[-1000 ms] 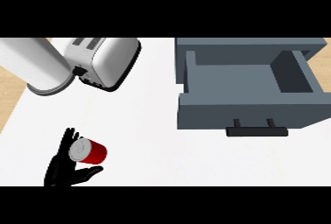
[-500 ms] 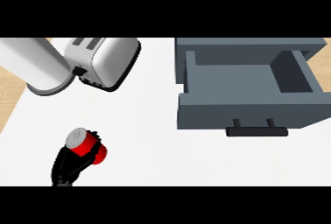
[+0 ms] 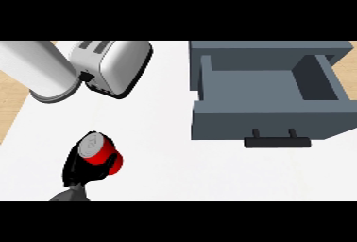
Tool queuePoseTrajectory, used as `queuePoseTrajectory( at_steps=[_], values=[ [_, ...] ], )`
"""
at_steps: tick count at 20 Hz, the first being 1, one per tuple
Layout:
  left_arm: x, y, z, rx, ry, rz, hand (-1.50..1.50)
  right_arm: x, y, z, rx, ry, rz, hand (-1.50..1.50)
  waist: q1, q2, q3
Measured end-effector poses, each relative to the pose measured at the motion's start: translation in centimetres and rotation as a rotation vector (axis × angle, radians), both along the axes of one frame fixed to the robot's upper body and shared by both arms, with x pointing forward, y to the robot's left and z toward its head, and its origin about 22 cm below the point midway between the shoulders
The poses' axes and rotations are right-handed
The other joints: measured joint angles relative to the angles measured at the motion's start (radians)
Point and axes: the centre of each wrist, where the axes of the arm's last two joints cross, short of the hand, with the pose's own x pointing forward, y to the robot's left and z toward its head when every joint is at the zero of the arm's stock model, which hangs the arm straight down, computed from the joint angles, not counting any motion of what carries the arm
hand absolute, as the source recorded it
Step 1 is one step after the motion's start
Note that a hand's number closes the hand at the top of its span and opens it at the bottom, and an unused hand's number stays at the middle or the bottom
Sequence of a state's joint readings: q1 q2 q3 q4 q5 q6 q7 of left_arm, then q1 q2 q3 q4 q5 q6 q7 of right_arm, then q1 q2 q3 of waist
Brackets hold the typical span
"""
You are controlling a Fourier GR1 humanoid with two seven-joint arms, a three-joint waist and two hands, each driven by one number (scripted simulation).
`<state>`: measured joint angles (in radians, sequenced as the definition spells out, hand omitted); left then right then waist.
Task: Pick up the can, place it into the drawer and close the drawer
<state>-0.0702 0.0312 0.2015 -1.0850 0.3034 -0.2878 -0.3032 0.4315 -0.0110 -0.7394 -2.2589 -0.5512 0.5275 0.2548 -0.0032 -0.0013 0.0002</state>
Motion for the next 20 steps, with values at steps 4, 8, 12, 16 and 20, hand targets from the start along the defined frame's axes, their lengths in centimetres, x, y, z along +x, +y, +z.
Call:
queuePoseTrajectory(
  at_steps=[4,8,12,16,20],
  values=[
    [2.8,-2.1,1.7,-0.005,-0.025,0.025,1.50,0.0,-0.1,-0.1,0.004,0.000,0.001,-1.50,-0.004,0.000,0.000],
    [5.2,-3.0,3.8,-0.003,-0.049,0.033,1.50,0.0,-0.1,0.2,0.006,-0.010,-0.003,-1.50,-0.004,0.001,0.000],
    [6.4,-4.8,6.4,0.017,-0.088,0.027,1.50,-0.5,0.1,0.1,0.008,-0.012,0.001,-1.50,-0.004,-0.001,0.000],
    [7.5,-6.2,10.0,0.051,-0.131,0.014,1.50,-0.3,-0.1,0.3,0.007,-0.006,-0.003,-1.50,-0.002,-0.001,0.000],
    [8.6,-7.8,13.3,0.080,-0.153,0.005,1.50,-0.1,0.1,0.3,0.012,-0.005,-0.009,-1.50,-0.003,-0.001,0.000]
  ],
)
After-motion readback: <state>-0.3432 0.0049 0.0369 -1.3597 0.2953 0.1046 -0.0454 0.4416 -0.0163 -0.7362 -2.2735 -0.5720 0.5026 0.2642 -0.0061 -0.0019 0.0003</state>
